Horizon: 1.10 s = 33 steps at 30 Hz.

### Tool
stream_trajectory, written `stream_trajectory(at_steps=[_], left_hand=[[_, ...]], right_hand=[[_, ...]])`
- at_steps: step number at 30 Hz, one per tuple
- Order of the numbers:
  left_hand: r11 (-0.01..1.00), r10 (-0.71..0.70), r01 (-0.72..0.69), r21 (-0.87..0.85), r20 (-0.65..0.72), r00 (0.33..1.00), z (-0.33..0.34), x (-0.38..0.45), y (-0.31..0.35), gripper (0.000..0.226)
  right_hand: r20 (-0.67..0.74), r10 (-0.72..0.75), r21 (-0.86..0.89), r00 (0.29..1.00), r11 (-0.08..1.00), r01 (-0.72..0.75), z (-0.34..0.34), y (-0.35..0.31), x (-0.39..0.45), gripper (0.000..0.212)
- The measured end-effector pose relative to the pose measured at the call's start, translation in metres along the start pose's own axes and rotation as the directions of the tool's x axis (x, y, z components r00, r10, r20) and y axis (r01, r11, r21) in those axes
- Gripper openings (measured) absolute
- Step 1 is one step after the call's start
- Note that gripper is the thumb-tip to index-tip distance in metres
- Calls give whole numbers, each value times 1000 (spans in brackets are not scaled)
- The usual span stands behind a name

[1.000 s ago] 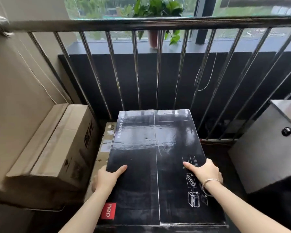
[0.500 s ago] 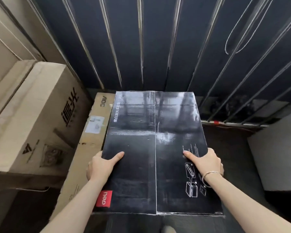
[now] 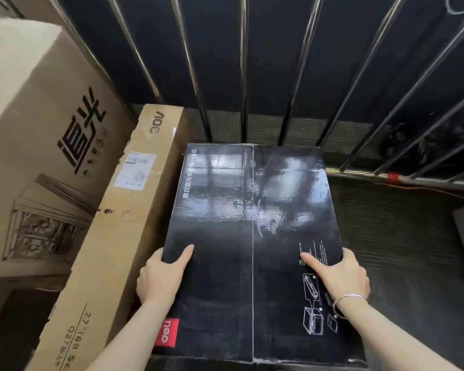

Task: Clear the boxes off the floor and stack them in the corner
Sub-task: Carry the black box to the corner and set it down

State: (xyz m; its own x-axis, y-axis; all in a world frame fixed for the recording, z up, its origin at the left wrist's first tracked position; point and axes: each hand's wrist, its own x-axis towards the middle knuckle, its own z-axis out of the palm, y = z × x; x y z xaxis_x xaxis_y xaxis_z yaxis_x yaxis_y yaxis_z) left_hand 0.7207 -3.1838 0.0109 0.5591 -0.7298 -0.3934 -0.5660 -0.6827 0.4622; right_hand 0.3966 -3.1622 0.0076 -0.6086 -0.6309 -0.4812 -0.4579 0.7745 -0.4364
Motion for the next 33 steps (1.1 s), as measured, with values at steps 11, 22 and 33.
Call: stream_trajectory(at_steps=[11,22,33], left_hand=[[994,30,-21,-111,83,996,51,73,-5,50],[997,-7,11,-79,55,998,82,101,-17,71],[880,385,-396,264,92,918,77,38,-19,72]], right_hand=[[-50,-11,8,999,1000,11,68,-9,57,93],[-93,-19,18,995,1000,21,108,-4,67,92],[39,4,1,999,1000,-4,104,-17,61,103]])
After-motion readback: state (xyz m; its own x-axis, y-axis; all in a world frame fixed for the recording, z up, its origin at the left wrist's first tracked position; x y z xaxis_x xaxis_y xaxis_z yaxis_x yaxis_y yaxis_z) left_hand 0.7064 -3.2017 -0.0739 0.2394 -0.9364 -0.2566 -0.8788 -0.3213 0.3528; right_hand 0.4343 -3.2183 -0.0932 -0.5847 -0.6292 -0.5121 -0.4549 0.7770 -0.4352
